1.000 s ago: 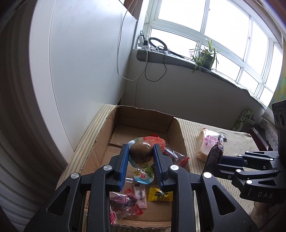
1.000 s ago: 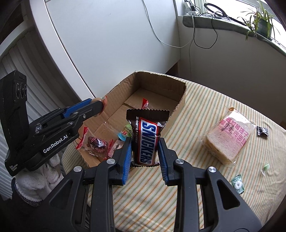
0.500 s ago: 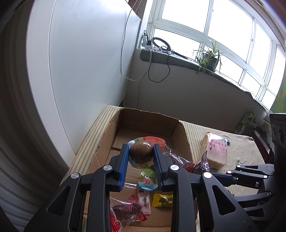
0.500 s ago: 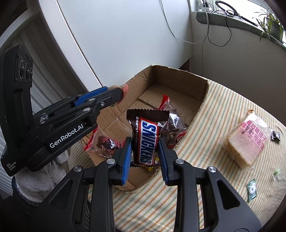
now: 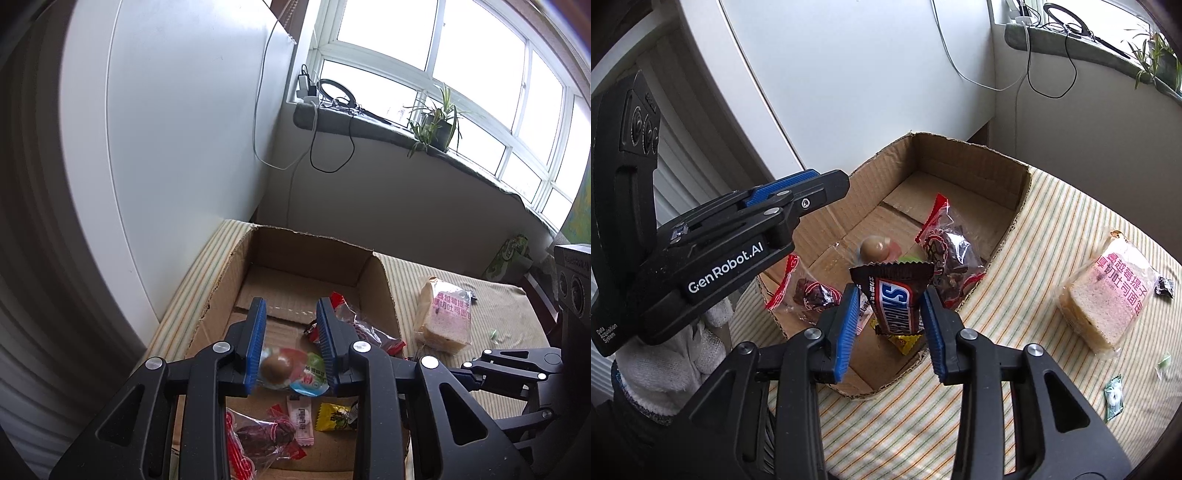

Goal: Organize snacks
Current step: 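Carry both snacks into the cardboard box and open both tools, then move both tools back to the bagged sliced bread loaf, then grasp the bagged bread loaf with both tools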

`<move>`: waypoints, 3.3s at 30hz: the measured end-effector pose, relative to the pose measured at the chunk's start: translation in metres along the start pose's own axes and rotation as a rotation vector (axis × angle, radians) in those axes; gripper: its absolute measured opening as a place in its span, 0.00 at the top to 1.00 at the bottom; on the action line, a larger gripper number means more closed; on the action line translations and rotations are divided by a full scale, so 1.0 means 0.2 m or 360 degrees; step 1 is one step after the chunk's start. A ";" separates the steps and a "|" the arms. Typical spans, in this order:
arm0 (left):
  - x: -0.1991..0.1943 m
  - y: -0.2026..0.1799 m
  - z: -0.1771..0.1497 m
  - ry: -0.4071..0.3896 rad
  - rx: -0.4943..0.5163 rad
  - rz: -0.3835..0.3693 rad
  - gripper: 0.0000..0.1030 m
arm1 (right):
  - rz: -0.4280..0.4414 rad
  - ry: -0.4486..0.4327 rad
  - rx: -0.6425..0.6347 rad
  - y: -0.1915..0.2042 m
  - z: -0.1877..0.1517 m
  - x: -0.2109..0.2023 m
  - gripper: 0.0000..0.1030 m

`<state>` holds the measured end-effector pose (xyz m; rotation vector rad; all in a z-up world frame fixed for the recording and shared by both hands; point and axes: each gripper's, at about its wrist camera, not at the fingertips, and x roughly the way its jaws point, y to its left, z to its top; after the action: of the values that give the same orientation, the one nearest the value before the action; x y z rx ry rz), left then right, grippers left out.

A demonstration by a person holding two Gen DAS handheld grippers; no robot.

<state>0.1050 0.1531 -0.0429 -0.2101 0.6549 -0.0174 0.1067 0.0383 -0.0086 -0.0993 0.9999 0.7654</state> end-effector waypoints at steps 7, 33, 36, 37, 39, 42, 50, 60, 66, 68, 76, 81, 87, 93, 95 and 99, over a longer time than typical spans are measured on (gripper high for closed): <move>-0.02 0.02 0.00 -0.0013 -0.0006 0.0013 0.74 | -0.0018 -0.0072 -0.0019 0.01 0.01 -0.04 0.35; -0.13 -0.26 -0.04 -0.0042 0.0069 -0.0113 0.74 | -0.0184 -0.0216 0.0128 -0.36 -0.26 -0.39 0.24; -0.12 -0.33 -0.07 -0.0030 0.0092 -0.0153 0.74 | -0.0247 -0.0220 0.0200 -0.49 -0.34 -0.46 0.24; -0.12 -0.36 -0.08 -0.0025 0.0094 -0.0171 0.74 | -0.0264 -0.0229 0.0228 -0.54 -0.36 -0.49 0.24; -0.12 -0.41 -0.10 -0.0014 0.0104 -0.0203 0.74 | -0.0285 -0.0239 0.0289 -0.64 -0.41 -0.55 0.24; -0.10 -0.50 -0.13 0.0013 0.0131 -0.0247 0.74 | -0.0341 -0.0264 0.0398 -0.79 -0.47 -0.63 0.24; -0.01 -0.69 -0.22 0.0117 0.0173 -0.0358 0.74 | -0.0442 -0.0274 0.0526 -1.08 -0.58 -0.73 0.24; 0.11 -0.83 -0.29 0.0241 0.0198 -0.0401 0.69 | -0.0468 -0.0249 0.0504 -1.20 -0.64 -0.68 0.24; 0.19 -0.88 -0.27 0.0256 0.0156 -0.0441 0.48 | -0.0328 -0.0269 0.0535 -1.25 -0.58 -0.65 0.24; 0.23 -0.89 -0.25 0.0265 0.0115 -0.0450 0.48 | -0.0261 -0.0281 0.0554 -1.26 -0.54 -0.63 0.24; 0.46 -0.86 -0.17 0.0306 -0.0076 -0.0440 0.39 | 0.0023 -0.0245 0.0695 -1.31 -0.40 -0.46 0.24; 0.58 -0.81 -0.15 0.0344 -0.0168 -0.0410 0.39 | 0.0203 -0.0240 0.0871 -1.40 -0.36 -0.35 0.24; 0.68 -0.76 -0.13 0.0374 -0.0229 -0.0410 0.39 | 0.0304 -0.0201 0.0924 -1.43 -0.33 -0.24 0.34; 0.70 -0.77 -0.15 0.0419 -0.0212 -0.0495 0.39 | 0.0339 -0.0160 0.0988 -1.47 -0.32 -0.14 0.45; 0.69 -0.79 -0.16 0.0441 -0.0178 -0.0532 0.39 | 0.0360 -0.0150 0.1020 -1.48 -0.32 -0.11 0.45; 0.69 -0.84 -0.18 0.0459 -0.0094 -0.0528 0.39 | 0.0383 -0.0121 0.1030 -1.48 -0.32 -0.06 0.47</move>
<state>0.2021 -0.0293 -0.1203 -0.3758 0.9020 -0.3530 0.2405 -0.2134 -0.1109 0.6136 1.1550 0.6234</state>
